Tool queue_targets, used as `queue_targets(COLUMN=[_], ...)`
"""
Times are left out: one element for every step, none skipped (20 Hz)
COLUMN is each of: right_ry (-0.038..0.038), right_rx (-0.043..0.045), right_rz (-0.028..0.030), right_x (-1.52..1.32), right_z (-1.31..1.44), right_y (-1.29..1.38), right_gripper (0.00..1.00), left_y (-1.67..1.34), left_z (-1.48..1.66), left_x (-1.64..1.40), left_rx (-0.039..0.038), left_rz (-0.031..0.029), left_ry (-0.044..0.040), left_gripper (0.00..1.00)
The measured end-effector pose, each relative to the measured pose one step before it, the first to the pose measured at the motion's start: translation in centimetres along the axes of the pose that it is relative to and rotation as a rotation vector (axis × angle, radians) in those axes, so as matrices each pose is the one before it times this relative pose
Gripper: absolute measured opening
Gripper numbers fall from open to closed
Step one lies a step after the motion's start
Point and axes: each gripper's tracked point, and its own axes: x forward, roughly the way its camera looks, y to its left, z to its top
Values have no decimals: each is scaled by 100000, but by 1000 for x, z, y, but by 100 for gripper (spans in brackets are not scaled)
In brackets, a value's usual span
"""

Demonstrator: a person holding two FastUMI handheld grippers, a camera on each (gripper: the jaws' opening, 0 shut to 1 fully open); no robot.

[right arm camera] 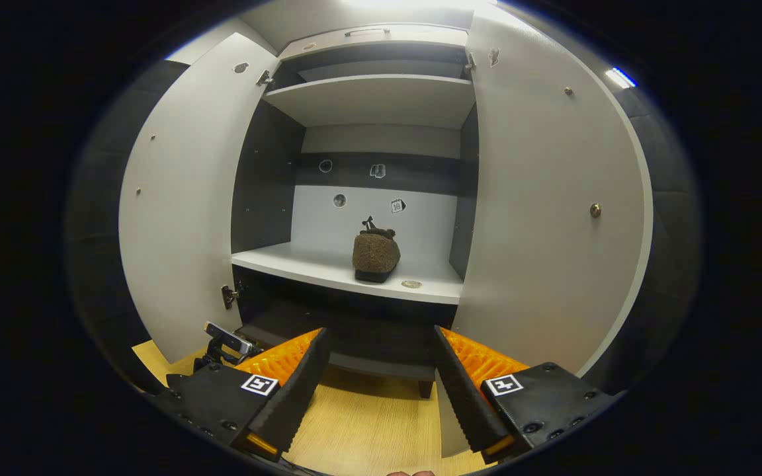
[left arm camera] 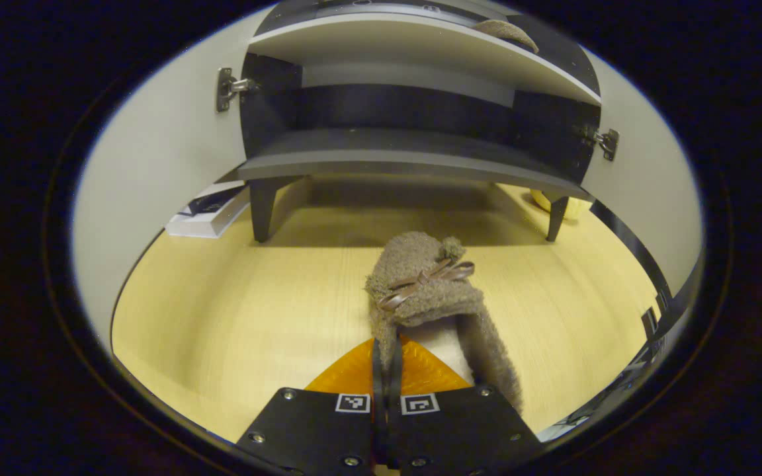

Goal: Grab one shoe with the right hand and put it into the shoe cabinet, grab the other shoe with the left hand and put it into the shoe cabinet; then close the right door with the right hand and the left door with the left hand.

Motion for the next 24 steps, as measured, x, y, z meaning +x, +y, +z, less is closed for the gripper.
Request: queue_targets(right_ry=[2, -62, -80, -374, -374, -329, -371, -269, -438, -514, -295, 47, 321, 272, 45, 40, -46, -37, -74, -117, -72, -23, -30, -142], right_rx=[96, -67, -1, 263, 432, 350, 44, -369, -416, -64, 283, 298, 79, -104, -82, -144, -151, -1, 58, 221, 302, 291, 80, -187], right_rz=[232, -54, 134, 217, 437, 524, 485, 374, 428, 916, 807, 737, 472, 715, 1054, 490, 481, 404, 15, 36, 509, 569, 142, -145], right_x=[-41, 13, -36, 44, 15, 15, 21, -50, -53, -89, -17, 41, -20, -8, -60, -72, 0, -62, 30, -122, -31, -139, -70, -13], right_z=[6, -27, 54, 91, 126, 9, 113, 24, 42, 32, 47, -71, -163, -61, -43, -33, 14, -38, 126, -62, 103, -34, 26, 24], right_y=[-4, -139, -63, 1, 31, 95, 104, 38, 44, 228, 190, 107, 88, 104, 226, 16, 24, 38, -75, -72, 55, 101, -56, -117], right_gripper=[98, 98, 97, 98, 98, 96, 98, 97, 98, 98, 98, 98, 98, 97, 97, 98, 98, 98, 98, 98, 98, 98, 98, 98], left_y=[-51, 26, 29, 224, 28, 187, 467, 340, 291, 153, -184, -4, 46, -119, 6, -84, -467, -428, -397, -132, -271, -313, -254, -62], left_z=[837, 769, 438, 638, 534, 779, 871, 1192, 1163, 1342, 1573, 1352, 1530, 1591, 1481, 1635, 1396, 1266, 1357, 1345, 1142, 1236, 1324, 1173], left_x=[-272, -178, -338, -551, -1104, -735, -564, -739, -946, -894, -752, -529, -378, -365, -315, -363, -418, -298, 36, -195, 46, 301, 299, 142], left_rx=[-424, 414, 1430, 452, -368, -1001, -1094, -438, -320, -14, -200, -472, -658, -733, -683, -416, -359, 15, 354, 103, 26, -146, -2, 306], left_rz=[-39, 659, 484, 466, 475, 347, 577, 572, 562, 142, -227, -193, -15, -64, -12, -274, -322, -612, -960, -611, -297, -601, -143, -54], left_ry=[-3262, -2395, -1437, -1536, -1353, -1382, -1812, -2573, -3323, -3246, -3048, -2855, -2476, -2738, -3090, -3075, -2799, -2440, -2306, -2082, -2089, -2285, -2566, -2365], left_gripper=[2, 7, 1, 1, 1, 2, 2, 2, 2, 1, 2, 1, 1, 2, 2, 2, 4, 1, 1, 1, 1, 1, 1, 1])
